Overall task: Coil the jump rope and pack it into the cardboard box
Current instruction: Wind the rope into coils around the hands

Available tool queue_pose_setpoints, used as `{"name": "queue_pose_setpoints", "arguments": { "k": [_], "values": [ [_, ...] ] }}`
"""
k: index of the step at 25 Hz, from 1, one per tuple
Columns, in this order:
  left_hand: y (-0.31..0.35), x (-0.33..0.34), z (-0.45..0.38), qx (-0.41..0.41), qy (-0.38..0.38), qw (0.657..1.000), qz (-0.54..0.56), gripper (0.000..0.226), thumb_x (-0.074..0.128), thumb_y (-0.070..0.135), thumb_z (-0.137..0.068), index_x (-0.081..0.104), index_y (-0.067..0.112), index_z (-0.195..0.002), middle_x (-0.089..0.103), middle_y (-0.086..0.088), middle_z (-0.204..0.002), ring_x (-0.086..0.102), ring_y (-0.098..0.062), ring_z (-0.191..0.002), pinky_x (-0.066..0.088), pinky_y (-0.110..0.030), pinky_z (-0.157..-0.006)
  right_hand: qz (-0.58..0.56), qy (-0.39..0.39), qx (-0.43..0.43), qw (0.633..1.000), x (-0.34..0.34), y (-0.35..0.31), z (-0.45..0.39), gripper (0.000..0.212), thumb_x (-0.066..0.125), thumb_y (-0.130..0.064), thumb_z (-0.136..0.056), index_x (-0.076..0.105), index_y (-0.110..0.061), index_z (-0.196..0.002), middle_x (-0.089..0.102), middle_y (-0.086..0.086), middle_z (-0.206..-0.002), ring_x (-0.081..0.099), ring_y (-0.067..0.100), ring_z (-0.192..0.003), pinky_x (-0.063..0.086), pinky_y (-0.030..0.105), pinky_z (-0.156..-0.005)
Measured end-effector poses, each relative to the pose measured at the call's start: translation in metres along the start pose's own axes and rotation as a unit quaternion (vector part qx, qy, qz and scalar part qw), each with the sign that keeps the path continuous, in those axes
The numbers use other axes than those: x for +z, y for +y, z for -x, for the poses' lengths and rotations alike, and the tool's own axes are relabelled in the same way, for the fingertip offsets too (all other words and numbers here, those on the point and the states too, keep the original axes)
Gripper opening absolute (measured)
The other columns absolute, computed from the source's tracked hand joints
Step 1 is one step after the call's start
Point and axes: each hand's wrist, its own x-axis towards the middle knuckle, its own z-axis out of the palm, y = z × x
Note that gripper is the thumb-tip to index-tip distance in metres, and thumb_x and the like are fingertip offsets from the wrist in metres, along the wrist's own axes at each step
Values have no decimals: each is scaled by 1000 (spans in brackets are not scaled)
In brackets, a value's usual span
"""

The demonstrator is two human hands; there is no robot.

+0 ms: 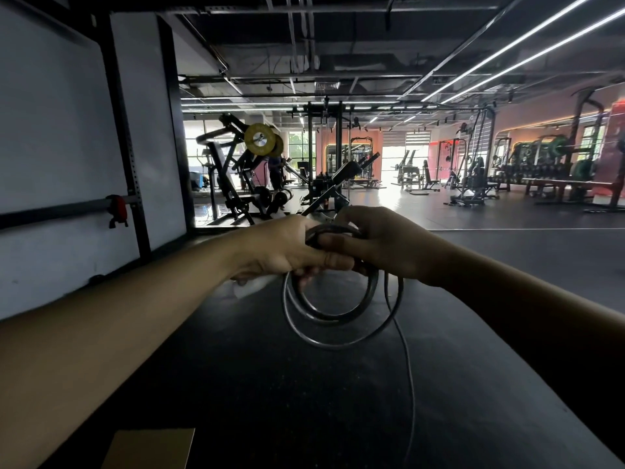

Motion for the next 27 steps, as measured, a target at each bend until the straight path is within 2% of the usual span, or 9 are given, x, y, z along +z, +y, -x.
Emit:
{"name": "queue_pose_setpoints", "arguments": {
  "k": [4, 7, 9, 11, 14, 18, 22, 25, 27],
  "values": [
    [-8, 2, 7, 20, -2, 980, -196, 41, 59, 51, -92, 72, 12, -94, 64, 3, -63, 54, -10, -52, 43, -24, -54, 1, -17, 21, 1000, -11, 3, 9, 34, 71, -42, -89, 62, -10, -94, 76, 12, -75, 49, -1, -43, 38, 12, -46],
    [-24, -3, 15, 26, 1, 955, -296, 43, 51, 59, -91, 69, 21, -96, 69, -6, -80, 56, -2, -60, 43, -19, -58, 50, -33, 54, 997, -29, 11, 17, 48, 61, -52, -93, 71, -6, -82, 67, 5, -58, 46, 5, -41, 39, 15, -44],
    [-37, -17, 23, -1, 49, 979, -196, 31, 50, 53, -94, 65, 27, -98, 63, 10, -61, 53, 2, -52, 40, -13, -50, 58, -13, 101, 993, -43, 22, 23, 60, 56, -66, -88, 73, -10, -72, 54, 4, -56, 44, 12, -46, 38, 20, -45],
    [-48, -26, 27, -13, 137, 991, 8, 32, 51, 47, -95, 60, 17, -91, 45, 11, -49, 41, -5, -44, 35, -18, -47, -3, 28, 132, 991, -46, 32, 26, 66, 53, -73, -83, 72, -10, -73, 48, 2, -60, 39, 16, -53, 32, 23, -46],
    [-44, -15, 14, 53, 251, 935, 245, 28, 51, 34, -100, 48, 15, -80, 28, 4, -57, 27, -8, -45, 27, -24, -48, -116, 51, 105, 986, -20, 29, 23, 68, 47, -77, -86, 72, -16, -97, 49, 0, -72, 37, 18, -63, 32, 26, -53],
    [-12, 13, -19, 106, 354, 817, 444, 18, 57, 29, -100, 52, 15, -89, 31, 9, -51, 30, -6, -43, 31, -21, -46, -178, 50, 103, 977, 34, 7, 13, 76, 42, -84, -75, 64, -22, -113, 66, 5, -103, 47, 12, -71, 42, 30, -64],
    [7, 29, -36, 86, 431, 730, 523, 30, 57, 34, -101, 50, 17, -77, 38, 8, -50, 41, -8, -46, 40, -25, -49, -344, 120, 123, 923, 62, -10, 0, 76, 51, -78, -80, 65, -12, -117, 60, 12, -81, 45, 13, -53, 33, 26, -48],
    [4, 34, -34, 49, 460, 750, 473, 37, 55, 50, -96, 55, 18, -77, 57, 8, -59, 65, -20, -69, 50, -38, -69, -382, 175, 113, 900, 65, -14, -4, 48, 58, -63, -90, 70, -20, -108, 60, 13, -67, 41, 14, -41, 28, 22, -42],
    [1, 35, -28, 46, 464, 759, 455, 35, 55, 47, -98, 60, 18, -79, 64, 10, -57, 67, -12, -65, 52, -35, -70, -368, 185, 106, 905, 64, -11, -4, 35, 62, -53, -94, 70, -19, -102, 61, 11, -63, 41, 14, -42, 28, 21, -40]
  ]
}}
